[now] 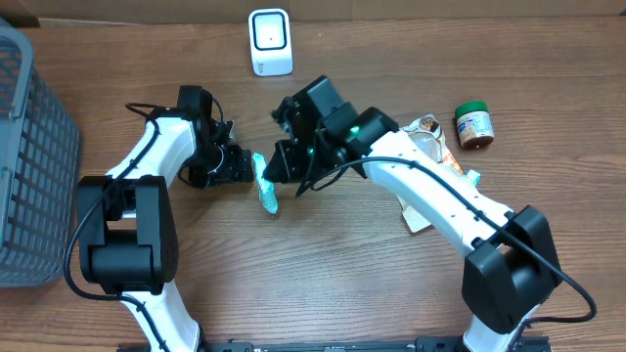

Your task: Scan the item barcode

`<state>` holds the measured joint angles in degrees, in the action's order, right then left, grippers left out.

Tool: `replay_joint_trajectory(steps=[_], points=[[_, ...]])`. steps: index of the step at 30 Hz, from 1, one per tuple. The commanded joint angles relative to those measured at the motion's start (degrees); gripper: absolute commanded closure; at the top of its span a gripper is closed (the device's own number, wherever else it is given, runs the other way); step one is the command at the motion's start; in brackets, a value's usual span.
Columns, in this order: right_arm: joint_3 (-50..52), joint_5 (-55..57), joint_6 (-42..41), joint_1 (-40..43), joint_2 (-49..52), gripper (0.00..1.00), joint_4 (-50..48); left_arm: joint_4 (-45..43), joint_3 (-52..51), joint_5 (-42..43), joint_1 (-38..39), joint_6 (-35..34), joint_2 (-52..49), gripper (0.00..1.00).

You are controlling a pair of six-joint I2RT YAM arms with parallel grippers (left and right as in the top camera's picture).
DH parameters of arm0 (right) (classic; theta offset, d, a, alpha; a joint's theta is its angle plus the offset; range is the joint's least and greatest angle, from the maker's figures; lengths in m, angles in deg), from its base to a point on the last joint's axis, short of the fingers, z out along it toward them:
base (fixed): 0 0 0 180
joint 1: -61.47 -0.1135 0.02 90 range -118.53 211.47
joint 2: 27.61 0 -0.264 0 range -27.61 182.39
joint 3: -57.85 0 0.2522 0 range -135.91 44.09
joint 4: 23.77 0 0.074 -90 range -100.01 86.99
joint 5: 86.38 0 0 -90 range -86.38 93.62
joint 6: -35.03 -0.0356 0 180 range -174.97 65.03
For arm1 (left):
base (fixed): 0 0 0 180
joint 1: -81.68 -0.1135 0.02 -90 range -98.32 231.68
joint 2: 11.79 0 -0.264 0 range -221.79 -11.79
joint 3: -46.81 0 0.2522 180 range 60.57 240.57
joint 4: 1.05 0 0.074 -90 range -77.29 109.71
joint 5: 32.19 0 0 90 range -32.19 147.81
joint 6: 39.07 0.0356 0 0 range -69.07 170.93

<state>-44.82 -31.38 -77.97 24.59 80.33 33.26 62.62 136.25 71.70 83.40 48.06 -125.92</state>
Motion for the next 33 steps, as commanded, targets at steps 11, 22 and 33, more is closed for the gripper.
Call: replay_joint_trajectory(steps=[11,22,33], points=[[14.69,-3.65,-7.63,5.27,2.32,0.96,-15.43,0.81,0.24,-1.01,-0.63,-0.57,-1.7,0.21],[5.07,15.8,2.51,13.64,0.26,0.64,7.32,0.59,0.24,-1.77,-0.61,-1.01,-1.7,0.24],[9.07,11.32,0.09,12.35,1.57,0.5,5.92,4.33,0.9,10.12,-0.83,1.7,-1.49,0.67]])
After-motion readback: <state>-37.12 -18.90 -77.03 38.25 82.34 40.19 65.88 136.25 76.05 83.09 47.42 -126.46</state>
